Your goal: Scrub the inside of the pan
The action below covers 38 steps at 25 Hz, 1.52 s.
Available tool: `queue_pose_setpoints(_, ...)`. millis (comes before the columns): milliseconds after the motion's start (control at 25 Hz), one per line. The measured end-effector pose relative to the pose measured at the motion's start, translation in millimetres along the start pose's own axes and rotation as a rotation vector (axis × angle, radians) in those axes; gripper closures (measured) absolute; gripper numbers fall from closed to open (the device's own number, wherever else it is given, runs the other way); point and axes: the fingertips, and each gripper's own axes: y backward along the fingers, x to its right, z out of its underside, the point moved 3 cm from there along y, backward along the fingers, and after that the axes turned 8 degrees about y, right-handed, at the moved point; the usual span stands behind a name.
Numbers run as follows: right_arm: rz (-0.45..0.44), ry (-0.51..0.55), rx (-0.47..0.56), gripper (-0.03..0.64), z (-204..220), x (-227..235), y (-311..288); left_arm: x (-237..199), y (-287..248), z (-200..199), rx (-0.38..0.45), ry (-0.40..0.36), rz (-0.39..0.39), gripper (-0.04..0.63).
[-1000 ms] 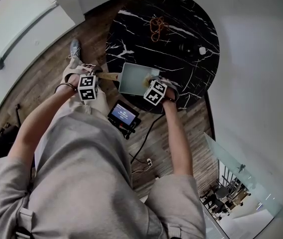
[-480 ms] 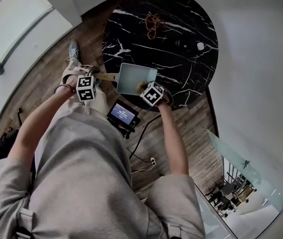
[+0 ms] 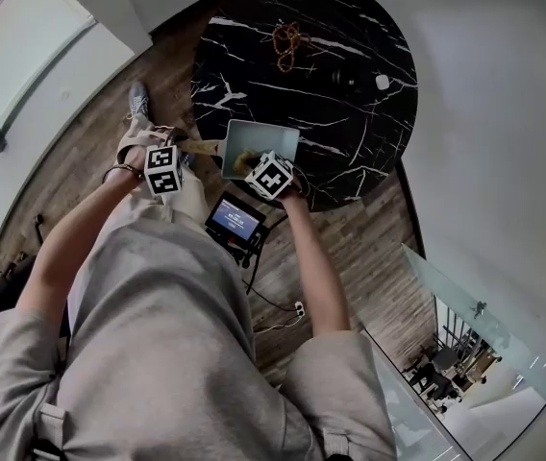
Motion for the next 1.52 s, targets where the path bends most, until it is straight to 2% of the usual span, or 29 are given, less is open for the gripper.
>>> queue_pose_setpoints(160, 0.008, 0.003, 0.054, 0.598, -23, -6, -7, 1, 0, 0, 0.002, 0.0, -0.002, 0.479)
queue_pose_setpoints(320, 0.006, 0.009, 0.051, 0.598, -28, -8, -10, 1, 1, -1, 0.014, -0.017, 0.001, 0.486)
queue_pose_setpoints(480, 0.03, -0.123, 0.147, 0.598, -32, 0, -14, 1, 3, -5, 0.038, -0.014, 0.019, 0.488)
queue_pose_setpoints(600, 0.055, -0.164, 0.175, 0.598, -39, 3, -15, 0, 1, -4, 0.044, -0.008, 0.012, 0.488)
queue_pose_setpoints(720, 0.056, -0.211, 0.205, 0.598, -43, 9, -15, 1, -3, 1, 0.028, -0.008, 0.005, 0.489)
queue_pose_setpoints(880, 0.077, -0.336, 0.273, 0.598, -46, 21, -12, 2, -2, 0, 0.014, -0.002, -0.011, 0.492)
queue_pose_setpoints(1040, 0.059, -0.439, 0.334, 0.598, -45, 27, -8, 3, -7, 4, 0.001, 0.013, -0.009, 0.495)
queue_pose_setpoints(1120, 0.016, -0.496, 0.401, 0.598, -46, 26, -2, 3, -7, 5, -0.003, 0.017, -0.013, 0.495)
queue_pose_setpoints(1280, -0.132, -0.633, 0.663, 0.598, -60, 16, 27, 3, -1, -2, 0.024, 0.03, -0.055, 0.477)
queue_pose_setpoints(1400, -0.158, -0.666, 0.821, 0.598, -67, 13, 53, 3, 11, -6, 0.066, 0.043, -0.084, 0.412)
queue_pose_setpoints(1520, -0.175, -0.703, 1.008, 0.598, -70, 8, 84, 4, 31, -2, 0.097, 0.032, -0.115, 0.396)
